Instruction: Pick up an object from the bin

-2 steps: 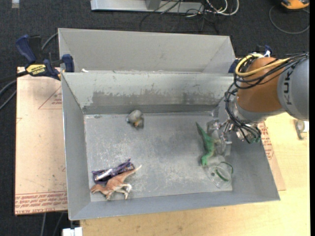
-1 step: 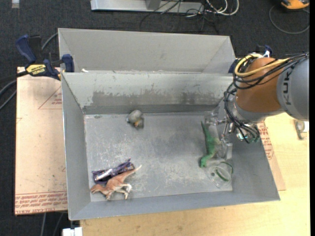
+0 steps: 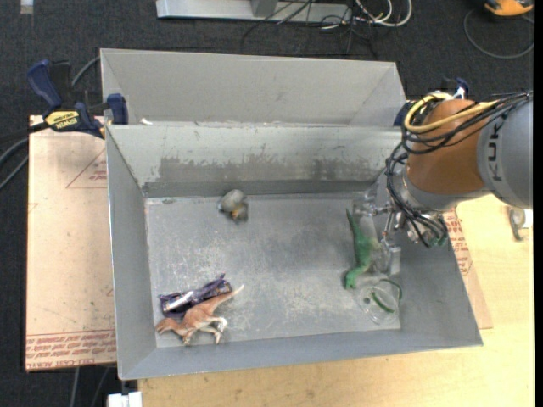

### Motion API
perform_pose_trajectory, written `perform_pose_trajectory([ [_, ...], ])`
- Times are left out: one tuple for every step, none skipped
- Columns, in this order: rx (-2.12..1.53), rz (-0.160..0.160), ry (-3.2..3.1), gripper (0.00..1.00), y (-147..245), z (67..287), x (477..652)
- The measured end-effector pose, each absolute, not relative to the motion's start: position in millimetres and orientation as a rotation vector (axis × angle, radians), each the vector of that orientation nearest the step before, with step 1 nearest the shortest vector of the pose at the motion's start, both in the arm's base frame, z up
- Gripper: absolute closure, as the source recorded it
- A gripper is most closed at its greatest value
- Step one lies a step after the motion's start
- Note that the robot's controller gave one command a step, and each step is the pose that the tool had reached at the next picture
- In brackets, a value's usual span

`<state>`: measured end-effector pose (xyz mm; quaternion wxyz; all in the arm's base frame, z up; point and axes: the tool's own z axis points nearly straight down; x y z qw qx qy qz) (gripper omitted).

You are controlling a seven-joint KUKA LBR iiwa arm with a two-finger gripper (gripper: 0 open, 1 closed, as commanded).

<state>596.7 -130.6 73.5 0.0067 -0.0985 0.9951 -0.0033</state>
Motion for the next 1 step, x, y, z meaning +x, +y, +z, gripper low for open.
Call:
perform_pose_trajectory([
  [-1.325, -0.014, 2.832, 1.00, -137.1, 70.3, 604.2],
])
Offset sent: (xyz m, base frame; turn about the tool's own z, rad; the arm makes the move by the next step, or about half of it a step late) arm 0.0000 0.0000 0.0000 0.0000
